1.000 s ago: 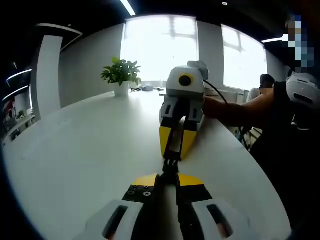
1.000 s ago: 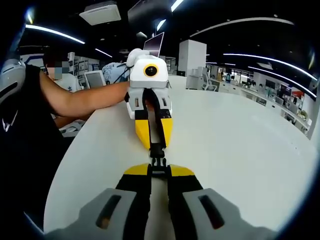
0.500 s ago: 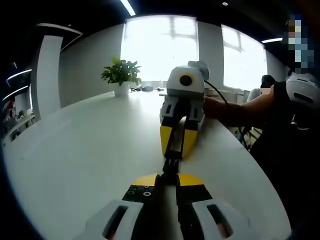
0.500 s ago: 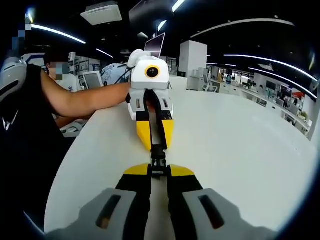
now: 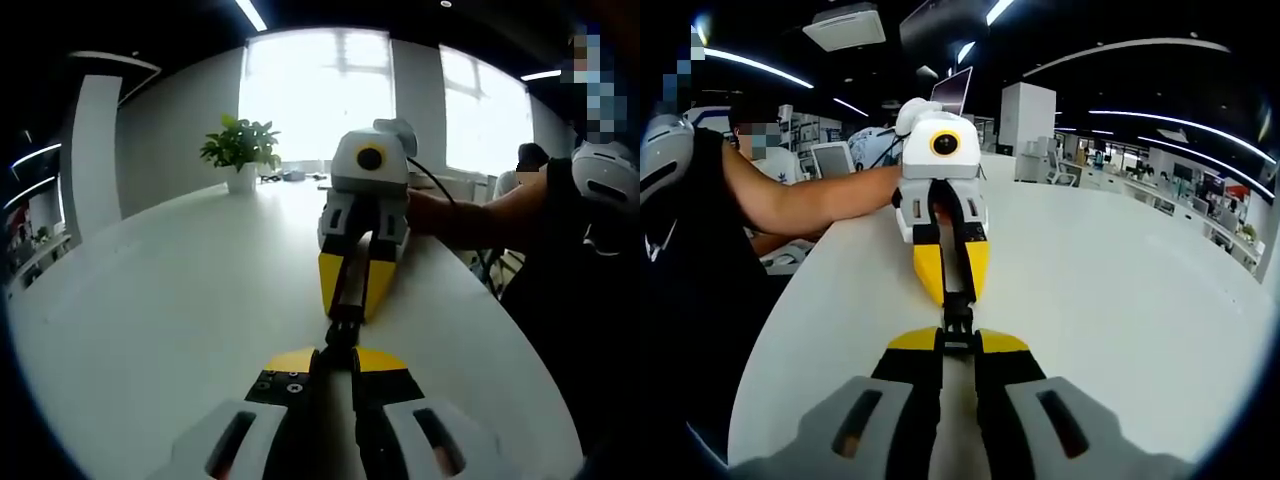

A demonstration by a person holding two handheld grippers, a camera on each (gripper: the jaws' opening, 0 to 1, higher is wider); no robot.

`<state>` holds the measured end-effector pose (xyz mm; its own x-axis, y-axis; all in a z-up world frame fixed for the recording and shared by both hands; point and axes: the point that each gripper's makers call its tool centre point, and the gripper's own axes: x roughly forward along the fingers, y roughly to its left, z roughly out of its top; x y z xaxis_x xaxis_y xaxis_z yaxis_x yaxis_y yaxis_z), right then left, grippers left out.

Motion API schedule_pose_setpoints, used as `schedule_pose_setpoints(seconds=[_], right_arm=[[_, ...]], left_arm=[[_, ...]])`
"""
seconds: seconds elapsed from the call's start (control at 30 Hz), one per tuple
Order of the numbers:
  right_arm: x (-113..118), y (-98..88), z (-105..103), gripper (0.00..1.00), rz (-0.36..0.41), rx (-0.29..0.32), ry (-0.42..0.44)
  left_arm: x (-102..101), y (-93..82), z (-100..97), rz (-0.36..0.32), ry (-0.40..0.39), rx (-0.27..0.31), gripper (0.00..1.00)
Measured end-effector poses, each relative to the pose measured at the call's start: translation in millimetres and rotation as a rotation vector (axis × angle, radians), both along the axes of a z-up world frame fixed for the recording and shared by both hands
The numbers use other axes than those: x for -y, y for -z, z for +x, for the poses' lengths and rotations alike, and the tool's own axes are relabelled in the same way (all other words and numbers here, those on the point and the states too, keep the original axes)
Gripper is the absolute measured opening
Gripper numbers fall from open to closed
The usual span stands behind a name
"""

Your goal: Snap the two parts of the plastic buckle together until the buckle closes and remains connected.

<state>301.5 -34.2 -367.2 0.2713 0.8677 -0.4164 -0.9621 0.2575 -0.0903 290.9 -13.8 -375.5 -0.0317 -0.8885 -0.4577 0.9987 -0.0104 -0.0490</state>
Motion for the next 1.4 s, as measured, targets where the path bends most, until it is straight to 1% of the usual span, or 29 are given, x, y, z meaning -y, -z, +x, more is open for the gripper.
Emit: schedule_pose_setpoints(seconds=[0.3, 0.73, 0.77, 0.8, 0.87, 1.4], right_arm=[[-0.1, 1.3, 1.4, 0.11, -0.007, -0.001, 0.002], [-1.6, 1.6, 0.4, 0.10, -0.014, 0.012, -0.009], [-1.6, 1.6, 0.3, 0.10, -0.014, 0.013, -0.009], [-1.6, 1.6, 0.2, 0.10, -0.014, 0.012, -0.009], [-1.2, 1.7, 0.1, 0.10, -0.013, 0.010, -0.009], [-1.6, 1.3, 0.9, 0.10, -0.011, 0.000, -0.007]], left_arm=[[-1.6, 0.1, -2.5, 0.000, 0.003, 0.010, 0.10], [4.7, 0.6, -12.7, 0.000, 0.015, 0.017, 0.10], [4.7, 0.5, -11.9, 0.001, 0.015, 0.018, 0.10], [3.3, 0.4, -6.2, 0.003, 0.014, 0.020, 0.10], [3.0, 0.5, -4.3, 0.006, 0.014, 0.022, 0.10], [4.2, 0.5, -1.0, 0.002, 0.023, 0.028, 0.09]])
